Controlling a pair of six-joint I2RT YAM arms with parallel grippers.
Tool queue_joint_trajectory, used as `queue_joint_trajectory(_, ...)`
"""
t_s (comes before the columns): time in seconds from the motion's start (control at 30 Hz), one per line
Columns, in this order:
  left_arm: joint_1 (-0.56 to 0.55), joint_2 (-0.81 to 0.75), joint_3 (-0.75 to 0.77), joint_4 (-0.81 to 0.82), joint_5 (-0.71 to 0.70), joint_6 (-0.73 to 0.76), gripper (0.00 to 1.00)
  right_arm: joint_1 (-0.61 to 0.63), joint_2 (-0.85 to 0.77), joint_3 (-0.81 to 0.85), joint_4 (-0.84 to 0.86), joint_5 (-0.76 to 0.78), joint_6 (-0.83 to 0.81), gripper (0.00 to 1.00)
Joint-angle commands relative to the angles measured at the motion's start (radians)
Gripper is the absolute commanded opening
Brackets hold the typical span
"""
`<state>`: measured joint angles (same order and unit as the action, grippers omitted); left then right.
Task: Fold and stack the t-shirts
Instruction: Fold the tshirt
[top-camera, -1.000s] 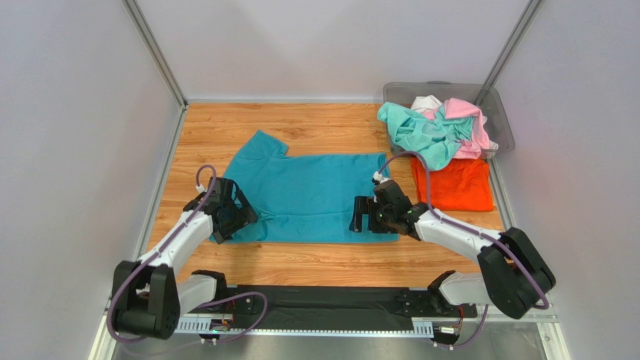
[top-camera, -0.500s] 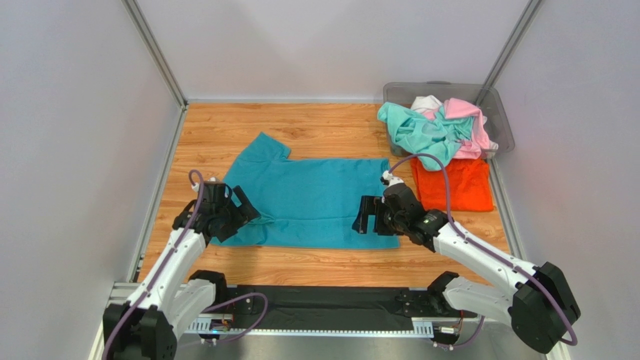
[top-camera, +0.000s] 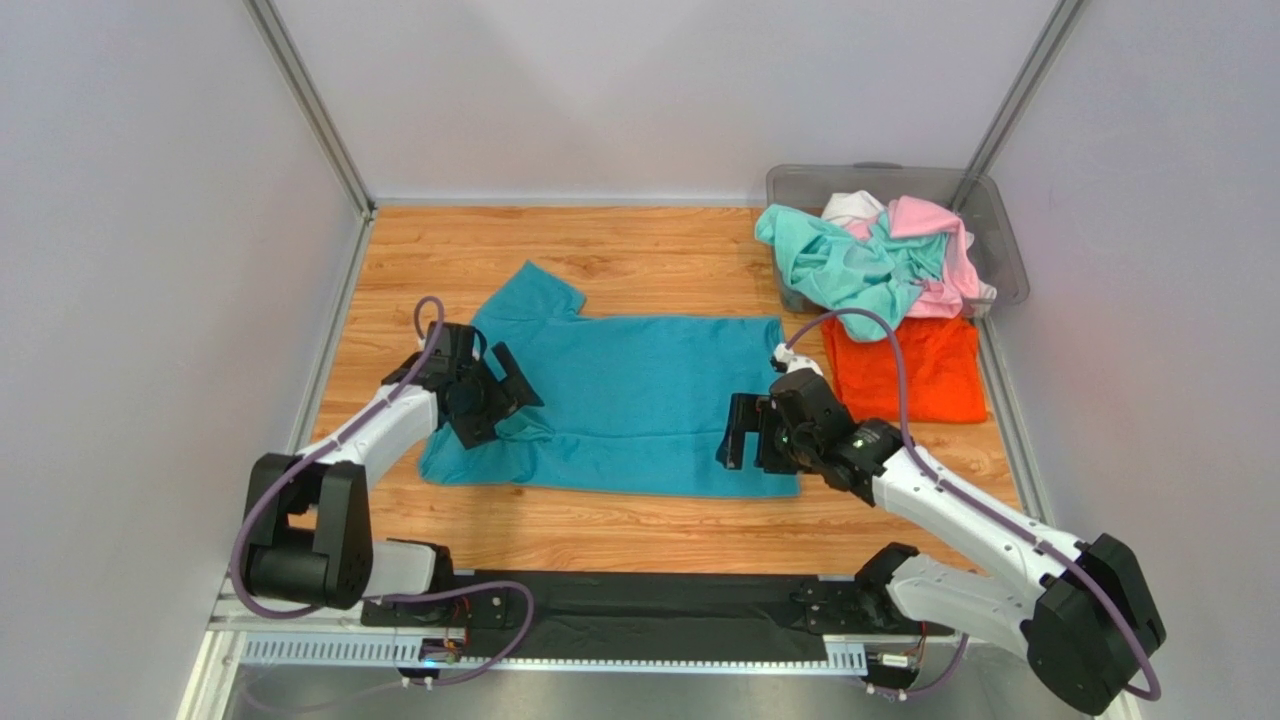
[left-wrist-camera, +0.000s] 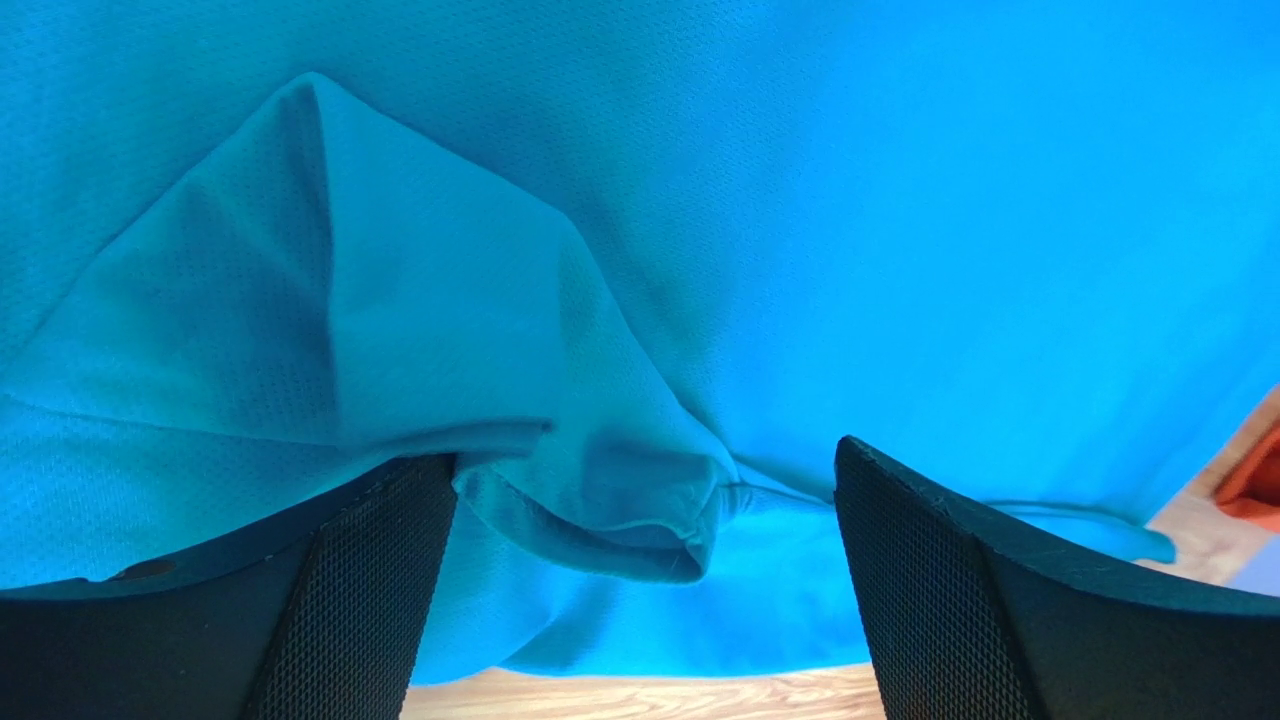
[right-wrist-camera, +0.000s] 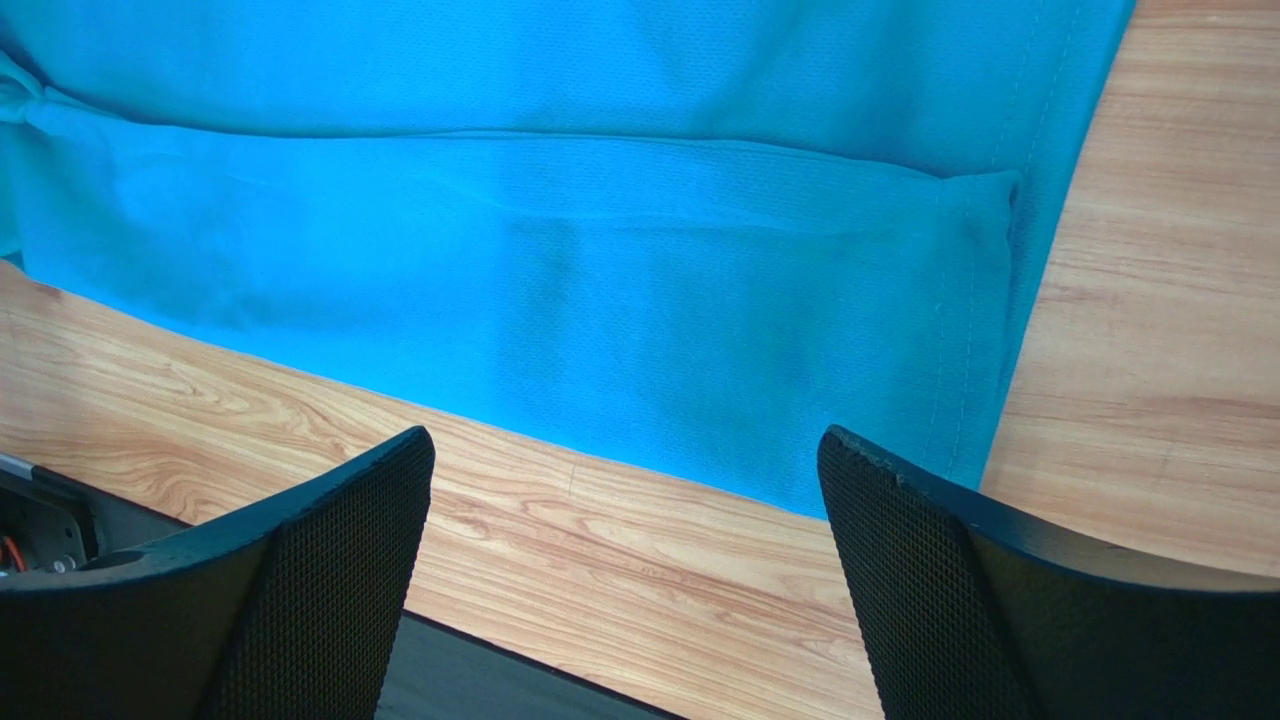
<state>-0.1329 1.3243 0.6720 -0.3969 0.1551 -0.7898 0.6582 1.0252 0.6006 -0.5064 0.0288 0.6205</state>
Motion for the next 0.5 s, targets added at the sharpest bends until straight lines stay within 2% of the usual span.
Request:
queue_joint_trajectory(0.0, 0.003, 0.022, 0.061, 0.093, 0.048, -0.003, 1.0, 0.004, -0.025, 0.045, -0.015, 0.049, -0.008, 1.0)
queue_joint_trajectory(0.13, 0.001, 0.073, 0.112, 0.122, 0.044, -0.017, 1.0, 0.003, -0.01, 0.054, -0.018, 0.075, -0.013, 1.0)
queue_joint_trajectory(0.3, -0.002, 0.157, 0.196, 0.066, 0.043, -0.012, 1.0, 0.003, 0.013, 0.067, -0.032, 0.092, -0.021, 1.0)
queue_joint_trajectory(0.47, -0.008, 0.177, 0.236, 0.033, 0.031, -0.002, 1.0, 0.003, 0.029, 0.073, -0.029, 0.103, -0.028, 1.0)
